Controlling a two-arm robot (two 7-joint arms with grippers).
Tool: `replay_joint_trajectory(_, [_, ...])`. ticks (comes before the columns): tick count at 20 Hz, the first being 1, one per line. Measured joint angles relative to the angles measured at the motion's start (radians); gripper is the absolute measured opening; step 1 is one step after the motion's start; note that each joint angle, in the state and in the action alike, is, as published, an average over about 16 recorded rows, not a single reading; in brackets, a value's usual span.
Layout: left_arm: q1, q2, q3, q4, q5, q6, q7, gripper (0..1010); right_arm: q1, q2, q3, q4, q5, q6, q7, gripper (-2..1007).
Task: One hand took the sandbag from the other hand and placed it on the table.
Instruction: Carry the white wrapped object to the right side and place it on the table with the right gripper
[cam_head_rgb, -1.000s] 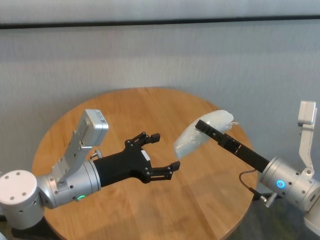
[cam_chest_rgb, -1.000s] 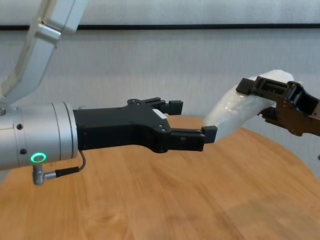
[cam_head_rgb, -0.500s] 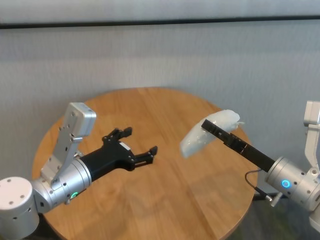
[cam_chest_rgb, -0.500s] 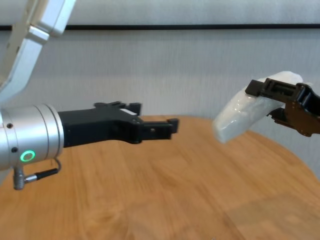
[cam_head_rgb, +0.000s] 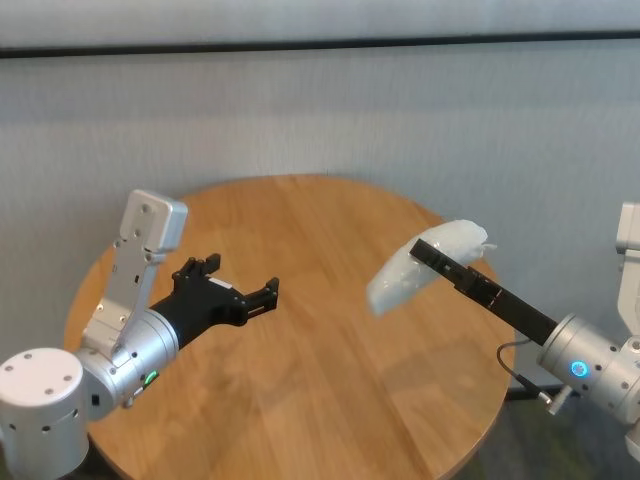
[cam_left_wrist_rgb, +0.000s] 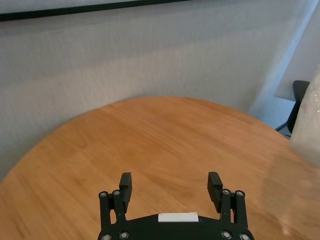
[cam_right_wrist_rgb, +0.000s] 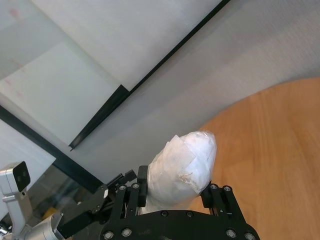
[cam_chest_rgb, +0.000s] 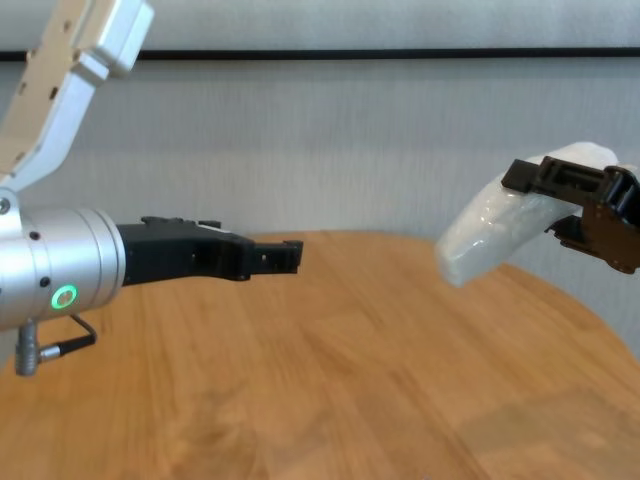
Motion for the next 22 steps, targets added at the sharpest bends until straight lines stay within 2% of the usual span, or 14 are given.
replay_joint_trajectory(4, [0.003,-0.015,-0.008,-0.022,0.035,0.043,0.051,1000,-0.007,0.006,0.008,-0.005,-0.001,-0.001,-0.006,585])
replay_joint_trajectory(7, [0.003,-0.022,-0.008,-0.033,0.061,0.056,0.068,1000,-0.011,0.011,0.014,-0.007,-0.001,-0.003,-0.011,585])
replay_joint_trajectory(14, [-0.004,-0.029,-0.004,-0.041,0.099,0.058,0.076,1000,-0.020,0.021,0.026,-0.011,-0.006,-0.004,-0.026,585])
replay_joint_trajectory(22, [-0.007,-0.032,-0.002,-0.037,0.105,0.051,0.074,1000,-0.022,0.034,0.037,-0.011,-0.028,-0.004,-0.050,586])
